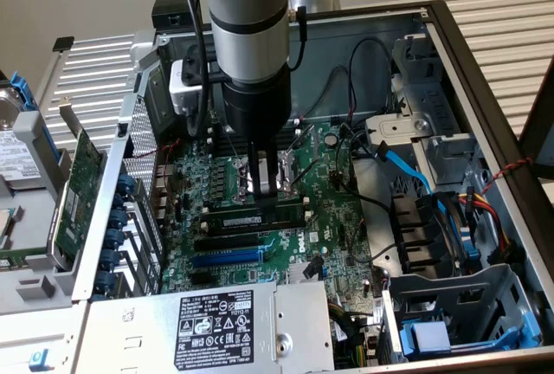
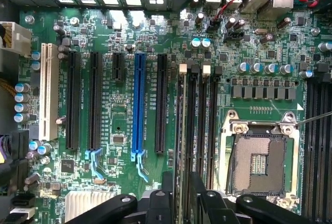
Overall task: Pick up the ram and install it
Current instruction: 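Insert the ram into the slot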
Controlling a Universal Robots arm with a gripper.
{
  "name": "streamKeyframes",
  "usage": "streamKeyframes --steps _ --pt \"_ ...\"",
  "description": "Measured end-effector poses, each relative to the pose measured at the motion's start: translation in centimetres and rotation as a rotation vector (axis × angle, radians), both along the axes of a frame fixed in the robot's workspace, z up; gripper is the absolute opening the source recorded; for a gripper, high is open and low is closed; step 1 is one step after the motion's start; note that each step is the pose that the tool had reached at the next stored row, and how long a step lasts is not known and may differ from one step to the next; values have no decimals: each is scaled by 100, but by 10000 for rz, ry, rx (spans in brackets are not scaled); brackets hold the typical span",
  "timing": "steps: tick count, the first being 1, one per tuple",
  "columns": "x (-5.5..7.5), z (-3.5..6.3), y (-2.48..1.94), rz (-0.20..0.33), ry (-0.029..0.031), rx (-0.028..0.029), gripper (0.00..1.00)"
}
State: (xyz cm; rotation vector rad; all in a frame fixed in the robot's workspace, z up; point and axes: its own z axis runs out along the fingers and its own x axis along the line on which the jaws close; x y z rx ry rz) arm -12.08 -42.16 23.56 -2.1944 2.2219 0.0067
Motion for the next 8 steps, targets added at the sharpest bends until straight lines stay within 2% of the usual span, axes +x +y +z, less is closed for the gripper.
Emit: streamKeyframes --steps 4,8 --pt "-8 92 0 -2 1 -1 27" --pt "-36 130 0 0 6 0 27"
